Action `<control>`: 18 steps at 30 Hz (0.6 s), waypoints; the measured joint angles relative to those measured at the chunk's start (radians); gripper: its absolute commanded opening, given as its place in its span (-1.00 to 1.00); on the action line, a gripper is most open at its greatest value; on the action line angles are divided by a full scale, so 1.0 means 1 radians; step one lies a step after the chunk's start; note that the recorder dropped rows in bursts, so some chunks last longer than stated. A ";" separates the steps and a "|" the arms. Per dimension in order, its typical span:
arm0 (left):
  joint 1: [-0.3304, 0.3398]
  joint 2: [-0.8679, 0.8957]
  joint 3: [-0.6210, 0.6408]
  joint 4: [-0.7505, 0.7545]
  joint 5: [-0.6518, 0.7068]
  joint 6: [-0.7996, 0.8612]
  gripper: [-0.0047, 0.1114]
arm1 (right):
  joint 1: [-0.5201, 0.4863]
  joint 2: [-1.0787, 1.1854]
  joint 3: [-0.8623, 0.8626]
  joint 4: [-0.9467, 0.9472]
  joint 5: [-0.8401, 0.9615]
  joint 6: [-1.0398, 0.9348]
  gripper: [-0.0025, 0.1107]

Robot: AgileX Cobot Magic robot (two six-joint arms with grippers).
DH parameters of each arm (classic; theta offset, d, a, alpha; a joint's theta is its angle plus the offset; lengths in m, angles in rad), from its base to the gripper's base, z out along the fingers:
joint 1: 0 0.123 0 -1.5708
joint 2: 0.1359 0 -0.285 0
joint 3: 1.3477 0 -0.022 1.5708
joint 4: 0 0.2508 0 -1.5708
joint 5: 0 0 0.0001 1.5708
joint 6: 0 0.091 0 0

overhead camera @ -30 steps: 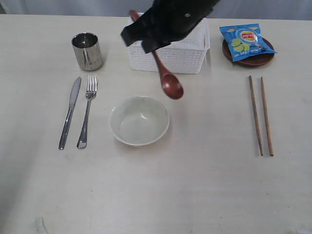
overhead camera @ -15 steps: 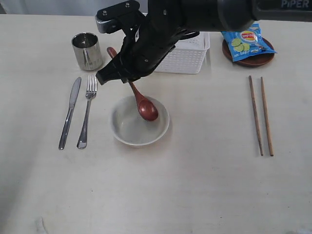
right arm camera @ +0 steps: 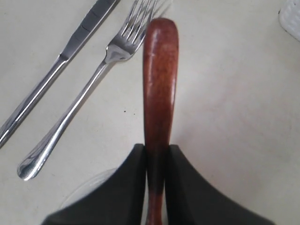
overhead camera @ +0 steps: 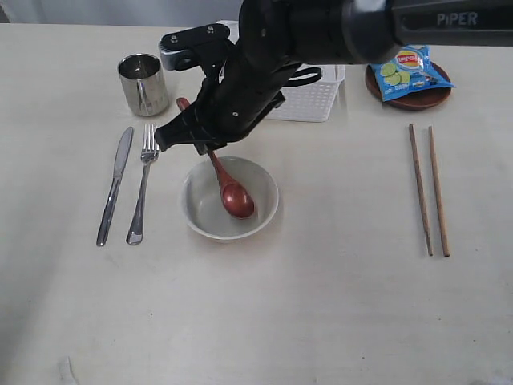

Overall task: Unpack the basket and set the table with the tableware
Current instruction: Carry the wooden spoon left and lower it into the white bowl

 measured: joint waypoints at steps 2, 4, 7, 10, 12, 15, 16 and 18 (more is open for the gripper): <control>0.000 0.000 0.000 0.000 0.000 0.000 -0.92 | 0.000 0.006 0.000 0.002 0.013 0.000 -0.93; 0.000 0.000 0.000 0.000 0.000 0.000 -0.92 | 0.000 0.015 0.000 0.002 0.022 0.000 -0.69; 0.000 0.000 0.000 0.000 0.000 0.000 -0.92 | 0.000 0.017 0.000 0.002 0.016 0.000 -0.31; 0.000 0.000 0.000 0.000 0.000 0.000 -0.92 | 0.000 0.017 0.000 0.002 0.008 0.000 -0.12; 0.000 0.000 0.000 0.000 0.000 0.000 -0.92 | 0.000 0.017 0.000 0.002 0.008 0.000 -0.14; 0.000 0.000 0.000 0.000 0.000 0.000 -0.92 | -0.002 0.006 0.000 0.000 0.006 0.000 -0.14; 0.000 0.000 0.000 0.000 0.000 0.000 -0.92 | -0.007 -0.007 0.000 -0.002 0.009 0.000 -0.14; 0.000 0.000 0.000 0.000 0.000 0.000 -0.92 | -0.025 -0.051 0.000 -0.002 0.019 0.000 -0.14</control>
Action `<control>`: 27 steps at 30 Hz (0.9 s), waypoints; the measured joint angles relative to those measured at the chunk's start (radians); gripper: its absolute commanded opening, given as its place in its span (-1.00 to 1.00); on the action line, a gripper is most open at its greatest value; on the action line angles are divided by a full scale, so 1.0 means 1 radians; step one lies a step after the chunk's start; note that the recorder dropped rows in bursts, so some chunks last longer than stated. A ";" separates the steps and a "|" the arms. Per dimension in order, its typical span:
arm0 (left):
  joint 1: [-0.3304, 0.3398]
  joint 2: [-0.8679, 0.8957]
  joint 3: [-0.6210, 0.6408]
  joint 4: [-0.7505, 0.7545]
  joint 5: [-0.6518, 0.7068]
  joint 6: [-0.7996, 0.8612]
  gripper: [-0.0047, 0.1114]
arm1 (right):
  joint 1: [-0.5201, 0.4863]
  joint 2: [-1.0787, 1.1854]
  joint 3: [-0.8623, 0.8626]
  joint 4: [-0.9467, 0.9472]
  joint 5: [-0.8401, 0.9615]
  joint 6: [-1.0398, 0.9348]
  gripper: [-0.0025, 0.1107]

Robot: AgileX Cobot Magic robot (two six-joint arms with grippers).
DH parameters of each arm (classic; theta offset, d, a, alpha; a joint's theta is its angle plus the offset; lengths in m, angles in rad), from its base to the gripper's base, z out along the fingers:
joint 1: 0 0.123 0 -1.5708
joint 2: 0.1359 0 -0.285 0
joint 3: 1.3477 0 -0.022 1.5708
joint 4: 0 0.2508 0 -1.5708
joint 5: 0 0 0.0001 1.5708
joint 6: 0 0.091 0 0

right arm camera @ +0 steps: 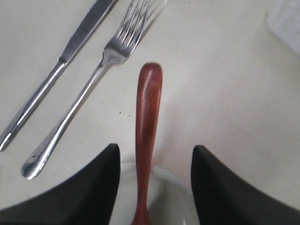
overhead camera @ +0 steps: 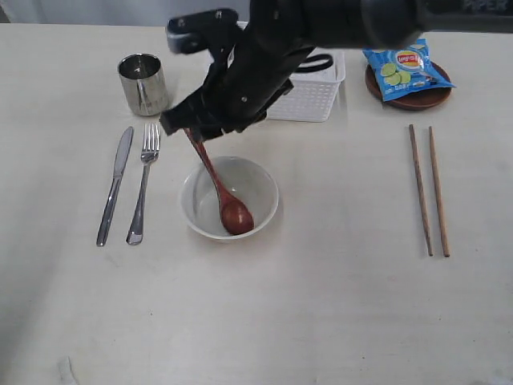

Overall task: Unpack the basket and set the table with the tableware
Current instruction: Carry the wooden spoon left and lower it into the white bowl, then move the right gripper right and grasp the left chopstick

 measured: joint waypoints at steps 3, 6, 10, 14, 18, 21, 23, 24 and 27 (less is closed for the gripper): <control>0.000 0.000 0.000 0.000 0.000 0.000 -0.92 | -0.049 -0.101 0.000 -0.026 0.035 0.000 -0.14; 0.000 0.000 0.000 0.000 0.000 0.000 -0.92 | -0.134 -0.199 0.000 -0.066 0.092 0.020 -0.14; 0.000 0.000 0.000 0.000 0.000 0.000 -0.92 | -0.277 -0.281 0.000 -0.130 0.208 0.072 -0.14; 0.000 0.000 0.000 0.000 0.000 0.000 -0.92 | -0.434 -0.284 0.008 -0.167 0.337 0.128 -0.14; 0.000 0.000 0.000 0.000 0.000 0.000 -0.92 | -0.528 -0.245 0.062 -0.169 0.377 0.186 -0.14; 0.000 0.000 0.000 0.000 0.000 0.000 -0.92 | -0.559 -0.186 0.123 -0.169 0.372 0.209 -0.14; 0.000 0.000 0.000 0.000 0.000 0.000 -0.92 | -0.563 -0.142 0.168 -0.169 0.346 0.211 -0.14; 0.000 0.000 0.000 0.000 0.000 0.000 -0.92 | -0.564 -0.125 0.184 -0.169 0.327 0.211 -0.14; 0.000 0.000 0.000 0.000 0.000 0.000 -0.92 | -0.564 -0.070 0.229 -0.169 0.276 0.211 -0.14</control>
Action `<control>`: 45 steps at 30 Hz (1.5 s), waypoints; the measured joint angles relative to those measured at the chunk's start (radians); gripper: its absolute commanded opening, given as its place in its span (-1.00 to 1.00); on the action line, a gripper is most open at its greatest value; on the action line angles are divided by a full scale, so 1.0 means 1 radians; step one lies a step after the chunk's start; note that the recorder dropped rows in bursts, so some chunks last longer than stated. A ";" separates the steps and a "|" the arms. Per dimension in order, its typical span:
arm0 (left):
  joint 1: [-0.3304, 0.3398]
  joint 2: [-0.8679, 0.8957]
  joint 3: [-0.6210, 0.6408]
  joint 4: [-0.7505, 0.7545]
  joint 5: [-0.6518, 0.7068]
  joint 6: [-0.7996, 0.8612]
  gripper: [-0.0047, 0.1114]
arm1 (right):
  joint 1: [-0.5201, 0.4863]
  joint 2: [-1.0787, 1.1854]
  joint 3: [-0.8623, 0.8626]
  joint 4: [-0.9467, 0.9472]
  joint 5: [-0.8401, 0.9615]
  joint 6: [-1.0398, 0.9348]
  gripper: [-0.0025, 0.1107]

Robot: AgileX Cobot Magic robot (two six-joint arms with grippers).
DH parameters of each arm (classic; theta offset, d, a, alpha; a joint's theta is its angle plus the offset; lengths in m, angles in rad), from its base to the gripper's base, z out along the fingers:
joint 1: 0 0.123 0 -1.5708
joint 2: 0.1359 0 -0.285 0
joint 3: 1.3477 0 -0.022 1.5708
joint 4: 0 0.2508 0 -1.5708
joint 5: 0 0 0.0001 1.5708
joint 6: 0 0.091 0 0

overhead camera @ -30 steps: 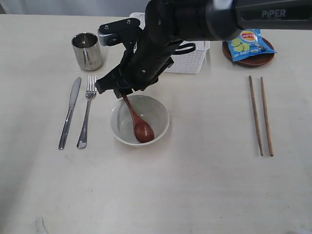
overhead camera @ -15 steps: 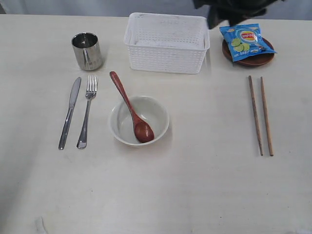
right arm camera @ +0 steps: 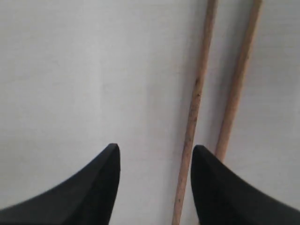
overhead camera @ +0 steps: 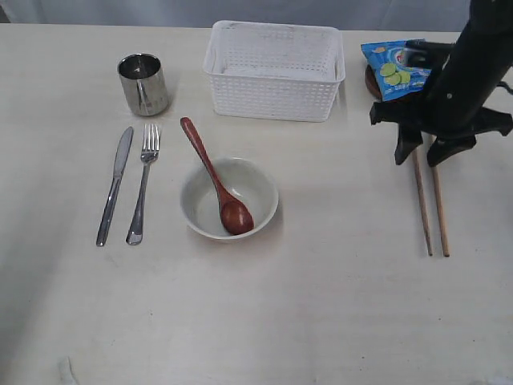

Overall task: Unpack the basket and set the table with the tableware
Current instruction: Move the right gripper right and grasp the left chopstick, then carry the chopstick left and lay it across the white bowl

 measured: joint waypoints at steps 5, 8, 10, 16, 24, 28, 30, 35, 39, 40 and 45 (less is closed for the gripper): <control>0.000 0.000 0.002 0.000 0.000 0.000 -0.92 | 0.000 0.073 0.014 -0.021 -0.035 0.002 -0.14; 0.000 0.000 0.002 0.000 0.000 0.000 -0.92 | 0.000 0.100 0.014 -0.034 -0.043 0.004 -0.14; 0.000 0.000 0.002 0.000 0.000 0.000 -0.92 | 0.000 0.112 0.014 -0.039 -0.051 0.005 -0.14; 0.000 0.000 0.003 0.000 0.000 0.000 -0.92 | 0.000 0.134 0.014 -0.044 -0.080 0.005 -0.25; 0.000 0.000 0.003 0.000 0.000 0.000 -0.92 | 0.000 0.156 -0.001 -0.046 -0.078 -0.017 -0.96; 0.000 0.000 0.003 0.000 0.000 0.000 -0.92 | 0.000 0.156 -0.003 -0.046 -0.071 -0.048 -0.96; 0.000 0.000 0.003 0.000 0.000 0.000 -0.92 | 0.000 0.145 -0.003 -0.046 -0.077 -0.052 -0.96; 0.000 0.000 0.003 0.000 0.000 0.000 -0.92 | 0.024 0.068 0.015 -0.039 -0.074 -0.054 -0.96; 0.000 0.000 0.003 0.000 0.000 0.000 -0.92 | 0.114 -0.086 0.015 -0.027 -0.072 -0.074 -0.96; 0.000 0.000 0.003 0.000 0.000 0.000 -0.92 | 0.145 -0.122 0.015 -0.022 -0.070 -0.088 -0.96; 0.000 0.000 0.003 0.000 -0.002 0.000 -0.92 | 0.311 -0.232 -0.028 0.035 -0.058 -0.270 -0.96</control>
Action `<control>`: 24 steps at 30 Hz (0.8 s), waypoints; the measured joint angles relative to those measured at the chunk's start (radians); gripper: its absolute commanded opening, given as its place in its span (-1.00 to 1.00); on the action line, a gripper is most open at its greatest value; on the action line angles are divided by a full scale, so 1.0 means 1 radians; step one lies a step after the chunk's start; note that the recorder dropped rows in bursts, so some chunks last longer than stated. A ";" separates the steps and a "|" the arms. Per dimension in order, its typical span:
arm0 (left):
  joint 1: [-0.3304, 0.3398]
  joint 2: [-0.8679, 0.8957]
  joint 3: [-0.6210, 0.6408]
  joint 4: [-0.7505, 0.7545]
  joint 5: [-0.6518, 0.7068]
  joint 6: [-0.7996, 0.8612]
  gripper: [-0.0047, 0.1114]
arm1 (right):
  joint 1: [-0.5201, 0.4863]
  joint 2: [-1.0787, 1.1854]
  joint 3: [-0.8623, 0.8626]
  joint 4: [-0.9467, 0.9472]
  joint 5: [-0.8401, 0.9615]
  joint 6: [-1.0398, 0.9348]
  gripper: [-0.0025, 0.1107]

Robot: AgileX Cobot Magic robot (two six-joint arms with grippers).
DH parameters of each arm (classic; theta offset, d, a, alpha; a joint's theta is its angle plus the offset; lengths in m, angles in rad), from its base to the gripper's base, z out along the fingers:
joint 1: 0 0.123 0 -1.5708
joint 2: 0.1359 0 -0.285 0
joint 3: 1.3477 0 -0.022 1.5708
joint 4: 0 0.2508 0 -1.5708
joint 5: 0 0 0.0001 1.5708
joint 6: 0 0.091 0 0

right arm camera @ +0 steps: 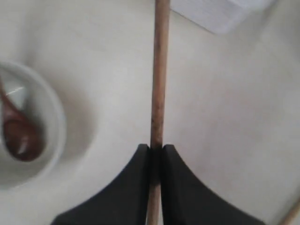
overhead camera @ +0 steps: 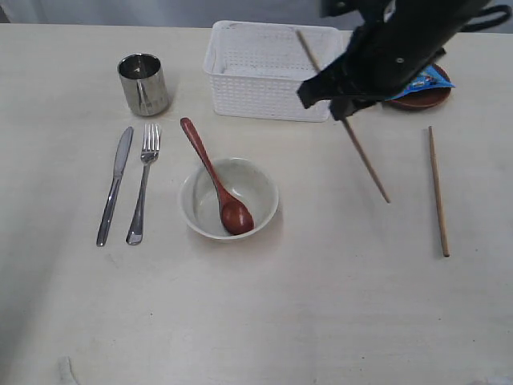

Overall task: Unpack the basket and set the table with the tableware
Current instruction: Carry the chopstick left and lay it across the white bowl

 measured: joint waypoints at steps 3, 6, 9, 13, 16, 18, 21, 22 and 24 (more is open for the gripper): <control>0.000 0.000 0.000 0.000 -0.010 0.000 -0.92 | 0.105 -0.002 -0.067 0.030 0.029 -0.116 -0.96; 0.000 0.000 0.000 0.000 -0.010 0.000 -0.92 | 0.207 0.048 -0.175 0.032 0.103 -0.191 -0.96; 0.000 0.000 0.000 0.000 -0.011 0.000 -0.92 | 0.291 0.129 -0.285 -0.008 0.216 -0.251 -0.96; 0.000 0.000 0.000 0.000 -0.011 0.000 -0.92 | 0.373 0.257 -0.404 -0.114 0.343 -0.294 -0.96; 0.000 0.000 0.000 0.000 -0.011 0.000 -0.92 | 0.409 0.341 -0.451 -0.183 0.362 -0.305 -0.96; 0.000 0.000 0.000 0.000 -0.011 0.000 -0.92 | 0.416 0.390 -0.464 -0.210 0.368 -0.306 -0.96; 0.000 0.000 0.000 0.000 -0.008 0.000 -0.92 | 0.416 0.453 -0.468 -0.238 0.374 -0.308 -0.96; 0.000 0.000 0.000 0.000 -0.005 0.000 -0.92 | 0.416 0.463 -0.468 -0.241 0.374 -0.308 -0.96; 0.000 0.000 0.000 0.000 -0.001 0.000 -0.92 | 0.416 0.479 -0.468 -0.241 0.374 -0.308 -0.96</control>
